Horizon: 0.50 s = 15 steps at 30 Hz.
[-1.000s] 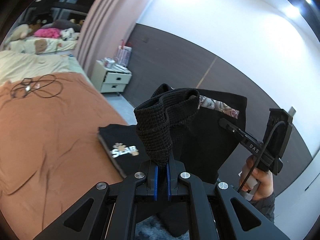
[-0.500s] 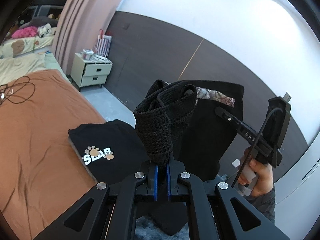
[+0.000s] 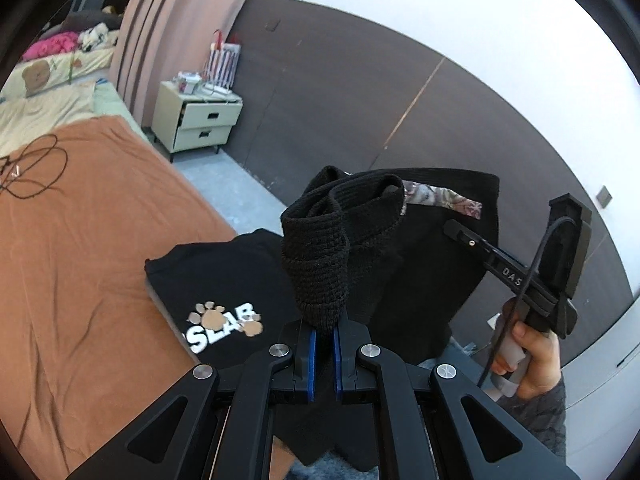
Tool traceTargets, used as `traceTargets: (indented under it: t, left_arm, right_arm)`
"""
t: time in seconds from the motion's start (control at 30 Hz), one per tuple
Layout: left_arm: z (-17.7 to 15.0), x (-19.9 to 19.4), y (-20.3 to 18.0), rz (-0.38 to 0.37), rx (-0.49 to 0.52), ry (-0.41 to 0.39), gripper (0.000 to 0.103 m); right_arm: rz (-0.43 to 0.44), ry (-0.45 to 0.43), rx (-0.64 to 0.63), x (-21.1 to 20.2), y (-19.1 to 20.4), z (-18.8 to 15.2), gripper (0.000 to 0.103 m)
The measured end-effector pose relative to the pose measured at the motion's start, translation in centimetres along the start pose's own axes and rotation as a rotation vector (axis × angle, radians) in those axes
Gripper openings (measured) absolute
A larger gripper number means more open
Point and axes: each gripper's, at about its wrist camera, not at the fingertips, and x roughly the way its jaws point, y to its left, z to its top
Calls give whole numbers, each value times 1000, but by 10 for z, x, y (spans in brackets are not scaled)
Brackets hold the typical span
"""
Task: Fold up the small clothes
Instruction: 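Lift the folded bundle with both tools and carry it toward the clothes stack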
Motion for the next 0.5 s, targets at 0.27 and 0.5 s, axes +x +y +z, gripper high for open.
traceTargets:
  t: [0.27, 0.5]
  left_arm:
    - [6, 44, 49, 17, -52, 39, 6]
    - [7, 81, 94, 31, -101, 71, 6]
  right_arm:
    - [-20, 71, 14, 47, 17, 6, 11]
    - [-26, 133, -3, 94, 38, 11, 11]
